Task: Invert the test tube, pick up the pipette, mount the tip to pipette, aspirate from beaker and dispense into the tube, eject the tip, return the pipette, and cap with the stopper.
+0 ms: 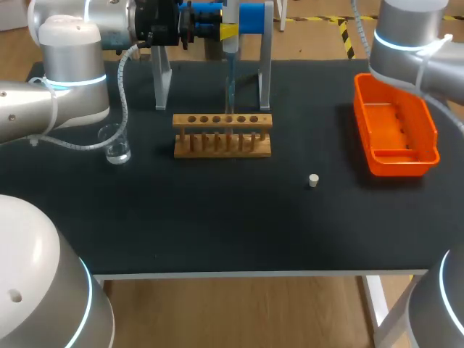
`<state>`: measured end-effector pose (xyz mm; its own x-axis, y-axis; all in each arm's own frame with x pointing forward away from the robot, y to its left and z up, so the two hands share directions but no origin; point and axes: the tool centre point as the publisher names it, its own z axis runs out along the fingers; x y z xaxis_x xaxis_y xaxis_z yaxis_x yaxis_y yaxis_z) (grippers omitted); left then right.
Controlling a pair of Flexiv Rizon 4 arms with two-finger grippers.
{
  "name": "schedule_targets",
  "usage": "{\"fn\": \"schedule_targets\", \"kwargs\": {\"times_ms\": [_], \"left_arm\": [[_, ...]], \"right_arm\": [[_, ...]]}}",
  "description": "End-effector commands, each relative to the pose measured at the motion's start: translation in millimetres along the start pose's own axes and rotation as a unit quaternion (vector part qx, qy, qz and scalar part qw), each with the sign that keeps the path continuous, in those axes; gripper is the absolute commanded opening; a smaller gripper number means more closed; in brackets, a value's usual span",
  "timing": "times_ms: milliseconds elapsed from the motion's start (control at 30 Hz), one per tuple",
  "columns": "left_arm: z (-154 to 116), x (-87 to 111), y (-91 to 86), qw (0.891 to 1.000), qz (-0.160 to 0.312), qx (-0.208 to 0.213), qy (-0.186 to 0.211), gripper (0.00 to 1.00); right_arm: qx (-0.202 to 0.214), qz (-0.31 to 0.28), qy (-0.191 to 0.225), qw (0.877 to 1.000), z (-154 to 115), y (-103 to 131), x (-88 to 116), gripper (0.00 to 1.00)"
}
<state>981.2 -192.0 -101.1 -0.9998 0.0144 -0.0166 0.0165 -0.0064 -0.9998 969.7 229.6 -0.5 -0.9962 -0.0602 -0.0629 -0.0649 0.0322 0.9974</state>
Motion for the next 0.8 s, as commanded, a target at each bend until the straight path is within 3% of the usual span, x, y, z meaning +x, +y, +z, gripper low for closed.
{"fn": "schedule_targets", "kwargs": {"times_ms": [33, 800], "left_arm": [[0, -0.5, -0.2, 1.0, 0.0, 0.0, 0.0, 0.0], [0, -0.5, -0.2, 1.0, 0.0, 0.0, 0.0, 0.0]], "right_arm": [[0.006, -0.001, 0.006, 1.0, 3, 2, -9, 0.0], [0.026, 0.014, 0.01, 1.0, 11, -10, -21, 0.0]]}}
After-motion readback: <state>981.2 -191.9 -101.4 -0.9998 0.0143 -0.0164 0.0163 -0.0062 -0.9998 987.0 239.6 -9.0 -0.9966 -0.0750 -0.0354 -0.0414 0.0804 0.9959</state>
